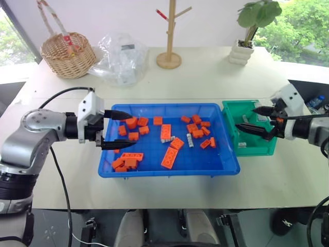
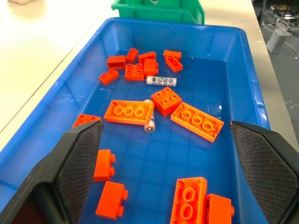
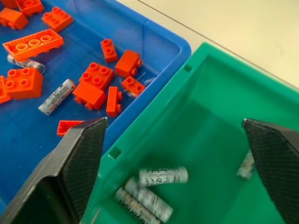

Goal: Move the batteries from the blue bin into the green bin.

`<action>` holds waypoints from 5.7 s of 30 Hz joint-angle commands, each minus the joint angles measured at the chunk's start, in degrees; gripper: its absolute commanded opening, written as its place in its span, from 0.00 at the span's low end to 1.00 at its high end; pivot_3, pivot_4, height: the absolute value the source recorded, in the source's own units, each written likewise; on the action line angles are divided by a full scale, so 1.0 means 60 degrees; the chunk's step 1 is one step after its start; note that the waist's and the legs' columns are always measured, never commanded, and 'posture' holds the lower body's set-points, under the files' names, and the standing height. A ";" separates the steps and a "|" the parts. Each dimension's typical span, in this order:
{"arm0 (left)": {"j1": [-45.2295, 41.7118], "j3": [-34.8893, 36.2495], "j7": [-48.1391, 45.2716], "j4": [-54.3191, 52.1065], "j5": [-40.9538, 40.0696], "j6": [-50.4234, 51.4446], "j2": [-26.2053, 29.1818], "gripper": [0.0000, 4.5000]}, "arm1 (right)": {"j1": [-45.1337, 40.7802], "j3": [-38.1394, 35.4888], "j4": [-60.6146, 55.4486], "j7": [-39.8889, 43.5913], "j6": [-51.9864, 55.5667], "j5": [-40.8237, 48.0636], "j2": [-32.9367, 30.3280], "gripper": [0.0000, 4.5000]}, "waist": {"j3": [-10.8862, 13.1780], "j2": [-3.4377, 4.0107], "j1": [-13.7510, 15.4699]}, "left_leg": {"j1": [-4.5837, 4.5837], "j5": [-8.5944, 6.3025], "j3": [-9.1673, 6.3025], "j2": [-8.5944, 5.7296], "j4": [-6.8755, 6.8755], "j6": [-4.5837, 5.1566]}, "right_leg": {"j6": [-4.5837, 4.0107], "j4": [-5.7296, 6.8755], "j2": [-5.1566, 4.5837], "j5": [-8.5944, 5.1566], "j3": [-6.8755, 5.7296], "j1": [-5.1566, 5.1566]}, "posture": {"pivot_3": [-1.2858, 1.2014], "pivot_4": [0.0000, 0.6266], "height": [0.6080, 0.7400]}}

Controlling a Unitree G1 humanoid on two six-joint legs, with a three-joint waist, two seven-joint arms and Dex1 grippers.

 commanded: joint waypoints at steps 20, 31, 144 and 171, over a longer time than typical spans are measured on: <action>0.0734 0.0793 0.0567 -0.1016 -0.0161 0.0126 0.0232 1.00 | -0.3377 0.1415 0.0782 -0.4323 0.5398 0.1626 0.6014 0.99 | -0.0003 -0.0004 0.0043 | -0.0032 0.0000 -0.0019 -0.0001 0.0004 0.0001 | 0.0001 0.0003 -0.0013 0.0003 -0.0021 -0.0006 | 0.52 0.24 0.97; 0.0884 0.0958 0.0751 -0.1201 -0.0238 0.0264 0.0255 1.00 | -0.3856 -0.0545 0.3288 -0.4948 0.6059 0.2314 0.7029 0.99 | -0.0003 -0.0004 -0.0036 | -0.0026 0.0000 -0.0020 0.0004 -0.0007 0.0001 | 0.0027 0.0007 0.0003 0.0018 -0.0030 -0.0007 | 0.52 0.24 0.97; -0.0283 0.0195 0.0795 -0.0733 -0.0533 0.0451 -0.1026 1.00 | -0.0729 0.1287 0.0638 -0.1156 0.0548 -0.0180 -0.0918 0.64 | 0.0002 -0.0019 0.0017 | -0.0008 -0.0010 -0.0019 0.0000 -0.0010 0.0019 | -0.0013 -0.0001 0.0009 -0.0020 -0.0010 -0.0002 | 0.52 0.24 0.97; 0.0326 0.0192 0.1020 -0.1505 -0.0415 0.0360 -0.0836 1.00 | -0.3601 0.6537 0.3439 0.4293 -0.5421 -0.1880 0.1327 0.95 | 0.0005 -0.0018 0.0047 | -0.0013 -0.0009 -0.0016 -0.0001 0.0005 0.0018 | -0.0005 0.0010 0.0002 -0.0018 -0.0016 -0.0001 | 0.52 0.24 0.97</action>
